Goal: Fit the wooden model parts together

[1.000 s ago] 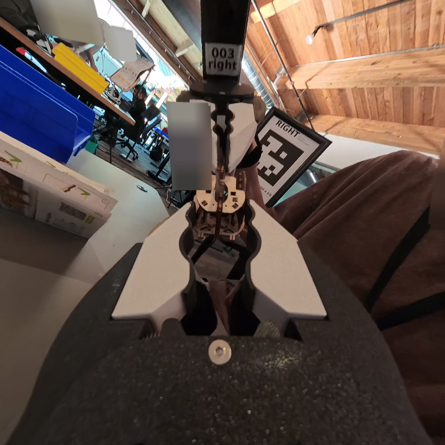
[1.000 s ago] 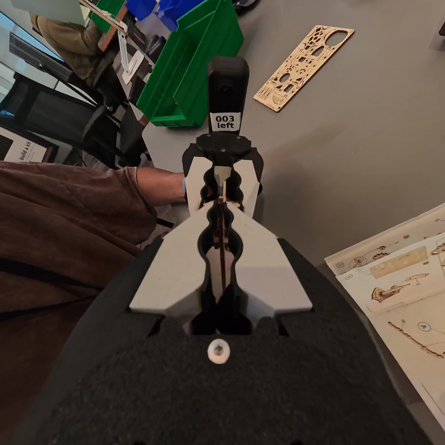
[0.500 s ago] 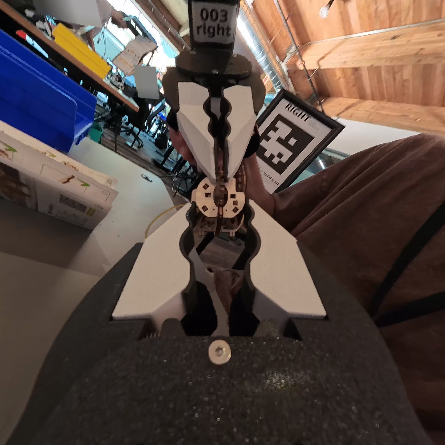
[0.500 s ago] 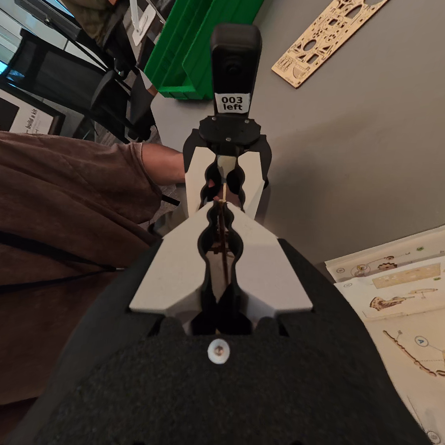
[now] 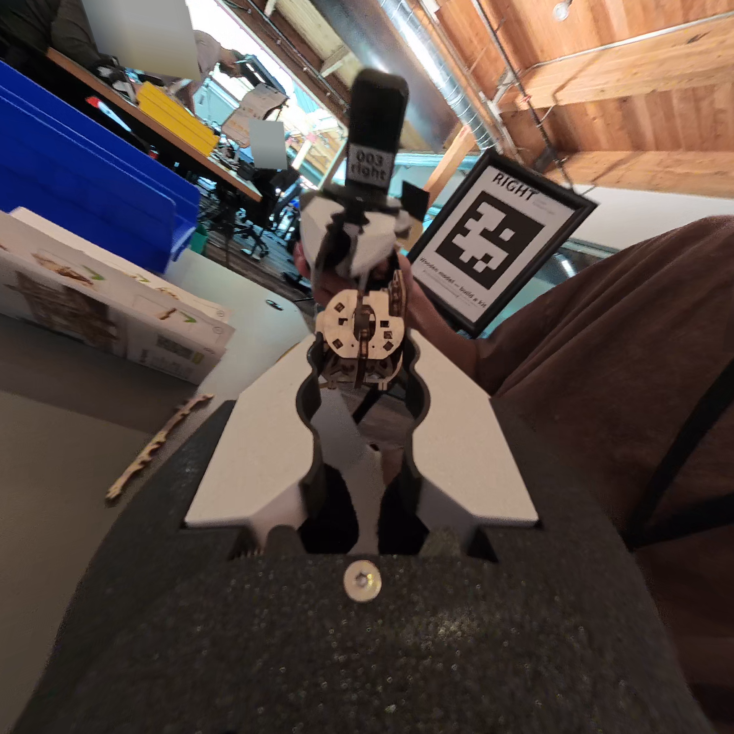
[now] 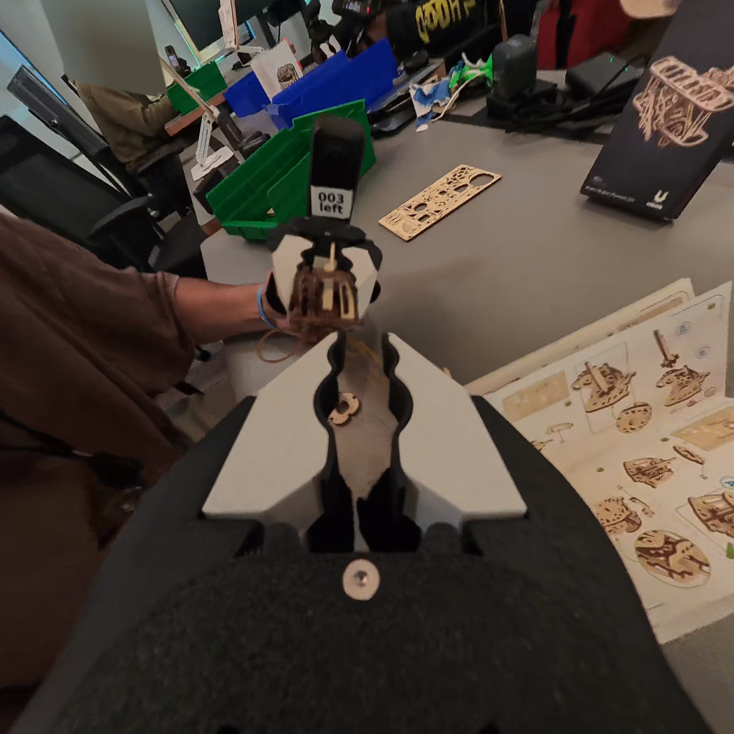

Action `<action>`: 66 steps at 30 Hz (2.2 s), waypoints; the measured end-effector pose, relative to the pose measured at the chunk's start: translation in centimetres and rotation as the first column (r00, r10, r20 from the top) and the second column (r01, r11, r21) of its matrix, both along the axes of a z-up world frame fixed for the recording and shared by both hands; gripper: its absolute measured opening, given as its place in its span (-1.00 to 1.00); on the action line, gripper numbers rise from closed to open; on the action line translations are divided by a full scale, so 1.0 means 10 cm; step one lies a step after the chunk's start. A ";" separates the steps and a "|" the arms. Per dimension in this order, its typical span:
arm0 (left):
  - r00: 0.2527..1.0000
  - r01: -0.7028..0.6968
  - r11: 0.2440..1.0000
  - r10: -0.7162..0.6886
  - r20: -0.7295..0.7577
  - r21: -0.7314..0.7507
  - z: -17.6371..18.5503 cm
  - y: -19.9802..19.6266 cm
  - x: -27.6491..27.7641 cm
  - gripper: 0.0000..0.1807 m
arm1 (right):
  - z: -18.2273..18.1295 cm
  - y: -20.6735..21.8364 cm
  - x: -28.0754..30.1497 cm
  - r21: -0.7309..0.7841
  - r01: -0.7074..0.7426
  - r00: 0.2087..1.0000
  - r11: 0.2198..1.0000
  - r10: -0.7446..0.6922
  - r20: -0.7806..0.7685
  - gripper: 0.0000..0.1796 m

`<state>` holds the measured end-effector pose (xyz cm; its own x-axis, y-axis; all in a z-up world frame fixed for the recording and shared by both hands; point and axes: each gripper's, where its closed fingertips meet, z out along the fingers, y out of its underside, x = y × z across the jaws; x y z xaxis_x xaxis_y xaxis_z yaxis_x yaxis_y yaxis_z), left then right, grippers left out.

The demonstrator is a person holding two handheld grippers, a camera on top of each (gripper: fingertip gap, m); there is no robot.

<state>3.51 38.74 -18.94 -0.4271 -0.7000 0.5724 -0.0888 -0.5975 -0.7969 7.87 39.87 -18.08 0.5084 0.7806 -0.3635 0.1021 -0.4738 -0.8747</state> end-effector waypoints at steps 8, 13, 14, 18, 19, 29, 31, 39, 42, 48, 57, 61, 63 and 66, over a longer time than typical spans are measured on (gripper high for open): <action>0.996 -0.082 0.988 0.084 -0.009 0.128 -0.05 0.00 0.06 -0.59 | -0.13 -0.12 -0.31 0.113 0.065 0.974 0.991 -0.039 -0.224 -0.37; 0.999 -0.046 0.995 0.048 -0.018 0.088 -0.08 -0.06 0.11 -0.58 | -0.19 -0.10 -0.48 0.026 -0.007 0.958 1.000 0.014 -0.287 -0.38; 0.999 -0.046 0.995 0.048 -0.020 0.090 -0.08 -0.07 0.11 -0.58 | -0.21 -0.09 -0.46 0.017 -0.004 0.959 1.000 0.008 -0.282 -0.43; 0.999 -0.030 0.997 0.032 -0.029 0.073 -0.10 -0.07 0.11 -0.58 | -0.24 -0.13 -0.45 -0.102 -0.040 0.939 0.994 0.002 -0.345 -0.46; 0.999 -0.031 0.997 0.033 -0.029 0.074 -0.10 -0.07 0.11 -0.59 | -0.26 -0.13 -0.44 -0.132 -0.047 0.935 0.990 -0.003 -0.354 -0.46; 0.988 -0.148 0.962 0.154 -0.004 0.231 -0.05 0.09 0.03 -0.39 | -0.26 -0.11 -0.33 -0.400 -0.115 0.849 0.909 -0.118 -0.514 -0.46; 0.972 -0.201 0.889 0.232 -0.026 0.411 -0.13 0.10 0.05 -0.30 | -0.24 -0.10 -0.28 -0.469 -0.146 0.807 0.871 -0.170 -0.565 -0.46; 0.919 -0.319 0.625 0.389 0.071 0.712 -0.13 0.03 0.09 -0.22 | -0.17 -0.09 -0.24 -0.593 -0.325 0.577 0.737 -0.342 -0.741 -0.46; 0.926 -0.312 0.656 0.373 0.064 0.687 -0.13 0.00 0.11 -0.17 | -0.21 -0.09 -0.29 -0.614 -0.359 0.537 0.703 -0.382 -0.752 -0.48; 0.919 -0.302 0.630 0.391 0.044 0.715 -0.20 0.01 0.13 -0.38 | -0.23 -0.10 -0.41 -0.619 -0.392 0.511 0.681 -0.398 -0.762 -0.47; 0.919 -0.266 0.660 0.394 -0.023 0.702 -0.28 0.05 0.14 -0.48 | -0.30 -0.11 -0.41 -0.635 -0.364 0.576 0.681 -0.371 -0.728 -0.46; 0.918 -0.266 0.698 0.393 -0.046 0.665 -0.27 0.09 0.13 -0.47 | -0.31 -0.06 -0.28 -0.629 -0.279 0.608 0.726 -0.374 -0.701 -0.43; 0.918 -0.273 0.724 0.393 -0.053 0.633 -0.25 0.14 0.10 -0.48 | -0.29 -0.05 -0.21 -0.624 -0.245 0.623 0.742 -0.372 -0.688 -0.42; 0.918 -0.269 0.790 0.384 -0.102 0.551 -0.22 0.27 0.01 -0.48 | -0.23 -0.15 -0.15 -0.604 -0.190 0.672 0.774 -0.346 -0.655 -0.44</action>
